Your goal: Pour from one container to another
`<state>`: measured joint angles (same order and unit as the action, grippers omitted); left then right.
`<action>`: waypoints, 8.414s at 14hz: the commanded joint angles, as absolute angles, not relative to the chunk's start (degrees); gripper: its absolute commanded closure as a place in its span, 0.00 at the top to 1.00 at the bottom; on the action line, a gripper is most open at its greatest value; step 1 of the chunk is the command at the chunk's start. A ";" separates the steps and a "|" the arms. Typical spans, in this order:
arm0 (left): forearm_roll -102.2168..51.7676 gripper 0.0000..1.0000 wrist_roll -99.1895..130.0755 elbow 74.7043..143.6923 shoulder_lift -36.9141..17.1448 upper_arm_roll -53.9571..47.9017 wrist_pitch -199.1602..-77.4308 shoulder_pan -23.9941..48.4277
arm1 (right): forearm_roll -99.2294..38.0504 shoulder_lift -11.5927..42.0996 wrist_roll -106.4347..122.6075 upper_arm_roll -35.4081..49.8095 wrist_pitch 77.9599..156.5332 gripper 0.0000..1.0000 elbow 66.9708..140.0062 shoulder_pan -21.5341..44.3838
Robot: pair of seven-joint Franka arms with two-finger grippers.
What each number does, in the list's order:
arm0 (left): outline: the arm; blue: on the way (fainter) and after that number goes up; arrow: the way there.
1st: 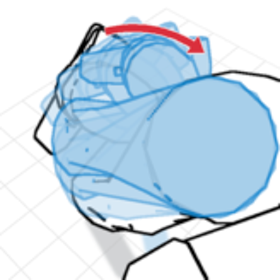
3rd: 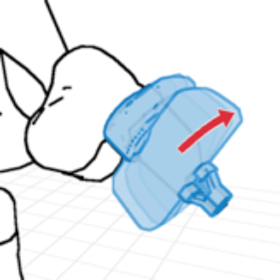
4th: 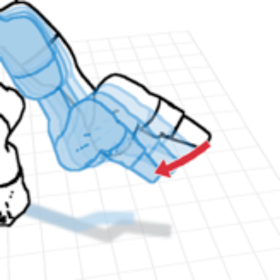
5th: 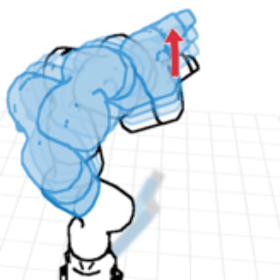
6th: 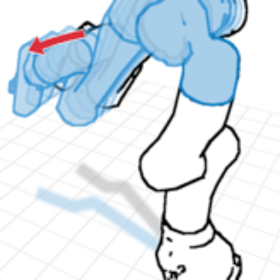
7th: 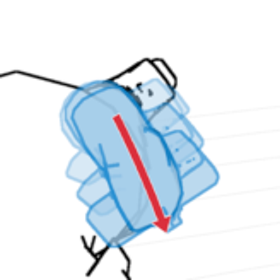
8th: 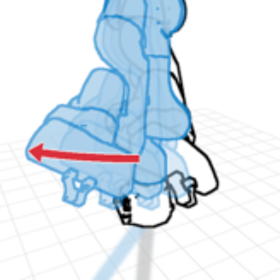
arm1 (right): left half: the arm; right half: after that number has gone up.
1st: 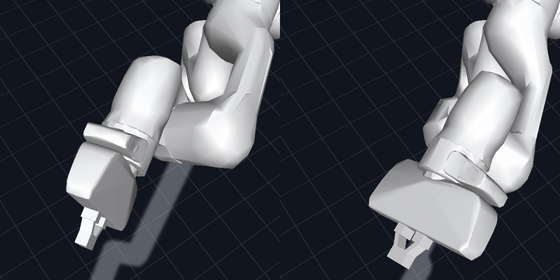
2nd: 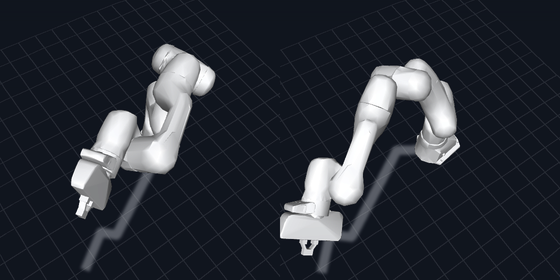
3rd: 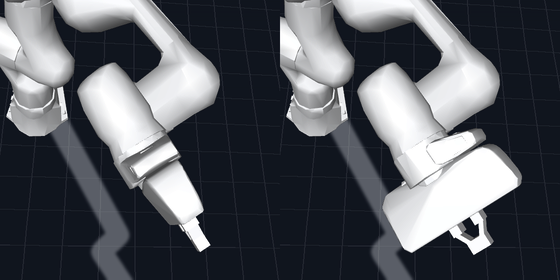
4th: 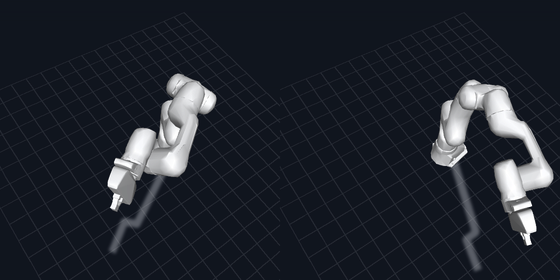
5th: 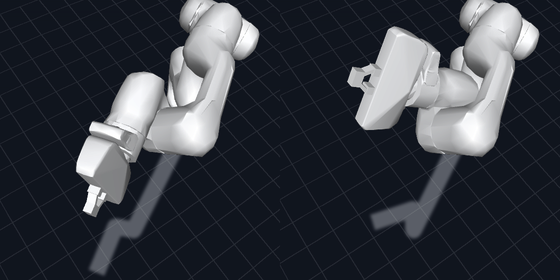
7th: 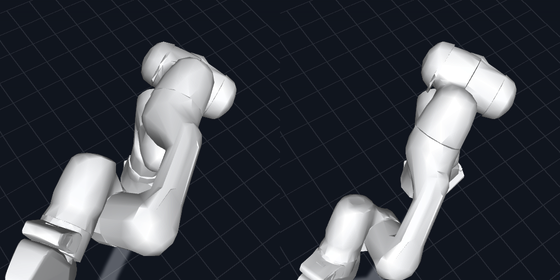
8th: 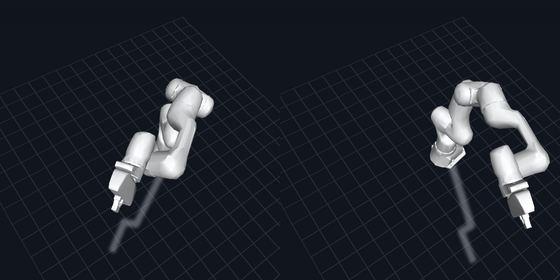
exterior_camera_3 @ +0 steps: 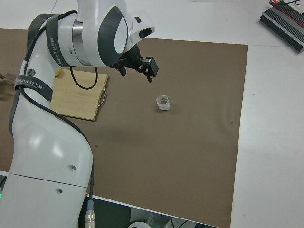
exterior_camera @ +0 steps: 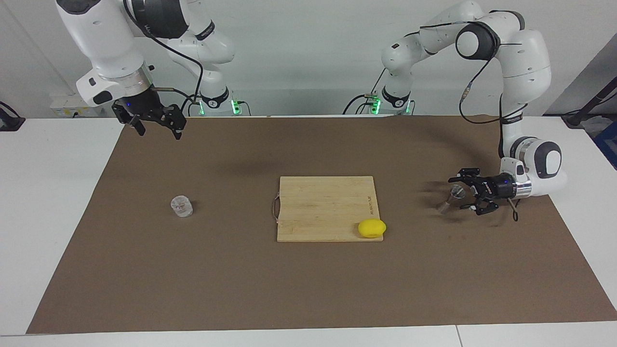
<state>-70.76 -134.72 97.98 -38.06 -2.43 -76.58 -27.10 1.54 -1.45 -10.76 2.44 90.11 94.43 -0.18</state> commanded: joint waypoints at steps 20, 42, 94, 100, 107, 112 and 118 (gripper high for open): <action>-69.17 1.00 -136.32 98.26 -38.06 -2.11 -76.82 -26.54 | 0.88 -2.55 -11.51 2.73 90.26 1.00 95.54 -0.79; -69.43 0.93 -136.23 99.05 -37.97 -2.20 -75.32 -26.72 | 0.88 -2.55 -11.51 2.81 90.26 1.00 95.54 -0.79; -70.93 0.01 -135.18 98.61 -37.44 -2.37 -75.76 -25.84 | 0.88 -2.55 -11.51 2.81 90.26 1.00 95.54 -0.79; -70.93 0.00 -128.23 98.88 -36.48 -2.29 -75.50 -25.93 | 0.88 -2.55 -11.51 2.73 90.26 1.00 95.54 -0.79; -72.33 0.00 -126.39 102.03 -32.79 -2.46 -75.76 -24.00 | 0.88 -2.55 -11.51 2.73 90.26 1.00 95.54 -0.79; -76.19 0.00 -125.95 109.67 -25.68 -2.37 -79.26 -20.22 | 0.88 -2.55 -11.51 2.81 90.26 1.00 95.54 -0.79; -83.74 0.00 -125.25 115.92 -19.70 -2.46 -86.82 -11.00 | 0.88 -2.55 -11.51 2.81 90.26 1.00 95.54 -0.79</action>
